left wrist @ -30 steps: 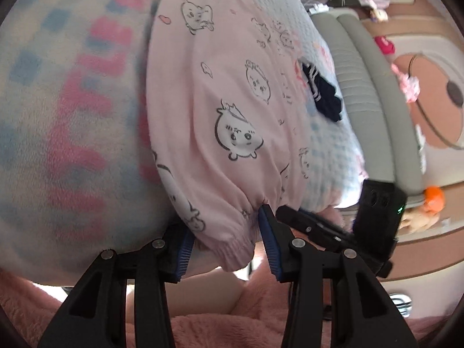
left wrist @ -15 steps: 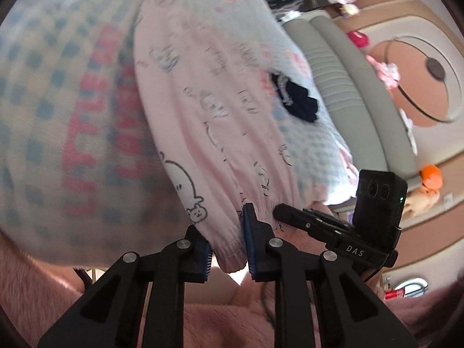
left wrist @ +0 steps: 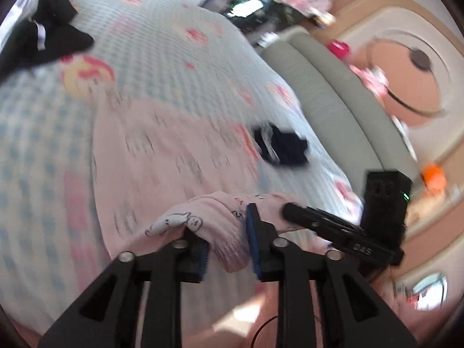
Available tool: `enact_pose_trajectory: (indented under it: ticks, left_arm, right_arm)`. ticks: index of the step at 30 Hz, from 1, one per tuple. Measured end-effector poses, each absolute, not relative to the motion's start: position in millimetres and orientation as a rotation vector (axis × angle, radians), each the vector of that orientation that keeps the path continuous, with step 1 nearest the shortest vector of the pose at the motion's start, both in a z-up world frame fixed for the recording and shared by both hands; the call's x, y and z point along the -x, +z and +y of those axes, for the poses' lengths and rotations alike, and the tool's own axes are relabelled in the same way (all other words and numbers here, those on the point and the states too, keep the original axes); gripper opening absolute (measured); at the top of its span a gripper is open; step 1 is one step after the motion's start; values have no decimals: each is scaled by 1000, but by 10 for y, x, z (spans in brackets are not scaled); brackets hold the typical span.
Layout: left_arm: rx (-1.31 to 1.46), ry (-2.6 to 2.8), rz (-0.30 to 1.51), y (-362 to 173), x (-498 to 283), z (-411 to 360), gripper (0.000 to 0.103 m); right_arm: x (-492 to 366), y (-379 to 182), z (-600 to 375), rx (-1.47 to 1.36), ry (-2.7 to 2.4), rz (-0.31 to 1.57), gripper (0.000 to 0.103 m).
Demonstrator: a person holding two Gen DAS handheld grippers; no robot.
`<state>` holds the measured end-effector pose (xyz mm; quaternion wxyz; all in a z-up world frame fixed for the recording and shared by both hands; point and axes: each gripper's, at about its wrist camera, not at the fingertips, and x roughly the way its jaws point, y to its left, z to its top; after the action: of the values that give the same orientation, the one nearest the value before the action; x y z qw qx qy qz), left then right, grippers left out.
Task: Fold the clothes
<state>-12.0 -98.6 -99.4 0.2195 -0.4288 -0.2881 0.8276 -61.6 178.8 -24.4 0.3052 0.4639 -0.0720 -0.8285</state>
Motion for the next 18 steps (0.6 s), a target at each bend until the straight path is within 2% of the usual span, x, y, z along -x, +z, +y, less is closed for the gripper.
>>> enact_pose_trajectory:
  ticks: [2,3,4,5,6,10,15,17,18]
  left_arm:
    - [1173,2368,-745,-804,257,-1027,32]
    - [1128,2423,-674,-712,204,-985,33]
    - [1080,2475,-601,-624,146,-940,37]
    - [1070,2511,-537,-621,95,-904,42]
    - [1081,2524,-491,-660,74,-882,43]
    - [1298,2529,-456,-1158,263,-920,43]
    - [1389,2527,-476,-1449,531,-1070,43]
    - [1375,2481,-516,-1498,706,-1052,48]
    - [1382,2450,-515,-1551,794,-1025,48]
  right_arm:
    - [802,-120,1798,-1221,-2261,-230,31]
    - [896,-59,1804,-1217,-2295,-250,36]
    - [909,-14,1809,-1207,-2309,-252,42]
    - [867,-38,1813,-1208,-2304,-244,43]
    - [820,-96,1816,-1216,-2294,-235,44]
    - [766,-523,1837,-1360,-2307,-126,44]
    - [910,-620,1859,-1387,-2324,-91,44]
    - [1026,-591,1816,-1372,-2314,-70,50]
    - [1109,-617,1767,-1370,-2299,-49,57]
